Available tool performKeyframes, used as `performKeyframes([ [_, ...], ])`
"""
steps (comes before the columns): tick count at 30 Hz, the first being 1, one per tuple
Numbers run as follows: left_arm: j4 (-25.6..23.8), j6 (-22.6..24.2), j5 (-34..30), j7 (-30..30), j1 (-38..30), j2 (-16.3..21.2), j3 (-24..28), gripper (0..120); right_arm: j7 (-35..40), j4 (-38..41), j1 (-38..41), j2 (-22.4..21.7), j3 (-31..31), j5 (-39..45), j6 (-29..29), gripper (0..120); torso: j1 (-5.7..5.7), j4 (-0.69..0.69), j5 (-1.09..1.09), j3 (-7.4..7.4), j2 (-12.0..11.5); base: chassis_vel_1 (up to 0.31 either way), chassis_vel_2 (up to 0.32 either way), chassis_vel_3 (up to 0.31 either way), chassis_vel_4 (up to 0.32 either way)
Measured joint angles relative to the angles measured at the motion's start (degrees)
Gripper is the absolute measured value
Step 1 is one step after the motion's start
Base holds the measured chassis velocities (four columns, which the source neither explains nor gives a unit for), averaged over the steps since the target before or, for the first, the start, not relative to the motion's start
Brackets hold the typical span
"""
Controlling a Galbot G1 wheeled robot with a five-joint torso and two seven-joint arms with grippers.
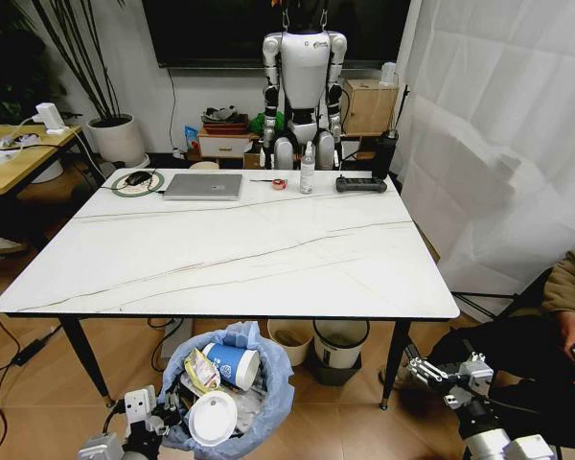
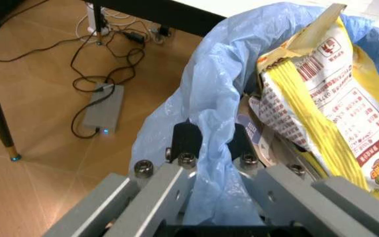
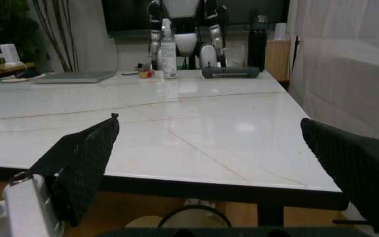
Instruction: Pick up the trash bin and place the trash from the table into it.
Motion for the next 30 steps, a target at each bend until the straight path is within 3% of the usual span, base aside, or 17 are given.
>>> performKeyframes([
  [8,0.46,0.00,0.75,0.32,-0.11,-0.52,-0.07,0,0.06,0.00,0.05,-0.05,-0.07,0.07,-0.07,100,-0.07,0.00,0.00,-0.07,-0.18,0.000,0.000,0.000,0.000],
  [13,2.49,0.00,0.35,0.67,-0.96,-1.18,0.08,0,0.11,0.01,0.08,-0.07,-0.10,0.11,-0.10,100,-0.89,0.00,0.01,-1.01,-1.94,0.000,0.000,0.000,0.000],
  [30,16.42,-0.03,-1.86,3.18,-9.70,-1.17,0.71,0,0.18,0.05,0.09,-0.10,-0.15,0.18,-0.15,100,-3.60,0.00,0.00,-4.29,-7.91,0.000,0.000,0.000,0.000],
])
